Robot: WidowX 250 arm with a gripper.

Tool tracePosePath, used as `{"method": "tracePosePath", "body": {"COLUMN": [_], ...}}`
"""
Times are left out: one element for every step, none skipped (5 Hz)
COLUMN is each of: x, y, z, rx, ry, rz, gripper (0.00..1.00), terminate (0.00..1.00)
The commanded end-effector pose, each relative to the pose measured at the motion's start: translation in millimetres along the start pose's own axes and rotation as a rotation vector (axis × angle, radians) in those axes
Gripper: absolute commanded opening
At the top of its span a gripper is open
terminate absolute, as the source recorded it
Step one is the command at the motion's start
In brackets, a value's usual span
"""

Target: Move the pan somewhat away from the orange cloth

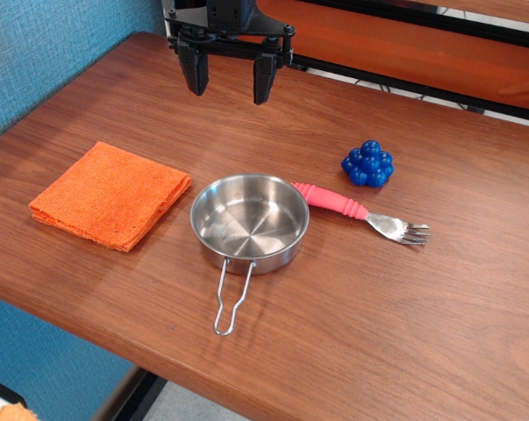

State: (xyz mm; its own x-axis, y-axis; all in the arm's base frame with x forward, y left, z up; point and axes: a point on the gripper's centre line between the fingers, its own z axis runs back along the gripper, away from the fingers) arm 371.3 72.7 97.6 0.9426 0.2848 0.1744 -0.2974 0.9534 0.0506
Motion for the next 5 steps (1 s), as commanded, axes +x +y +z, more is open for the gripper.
{"method": "tracePosePath", "body": {"x": [0, -12, -32, -48, -61], "y": [0, -6, 10, 25, 21], "z": [0, 8, 9, 3, -8], "rx": [0.000, 0.036, 0.126, 0.132, 0.066], "ry": [0.000, 0.004, 0.041, 0.060, 0.067], "rz": [0.000, -0.088, -0.104, -0.063, -0.073], "gripper": [1.00, 1.00, 1.00, 1.00, 1.00], "terminate": [0.00, 0.00, 0.00, 0.00, 0.00]}}
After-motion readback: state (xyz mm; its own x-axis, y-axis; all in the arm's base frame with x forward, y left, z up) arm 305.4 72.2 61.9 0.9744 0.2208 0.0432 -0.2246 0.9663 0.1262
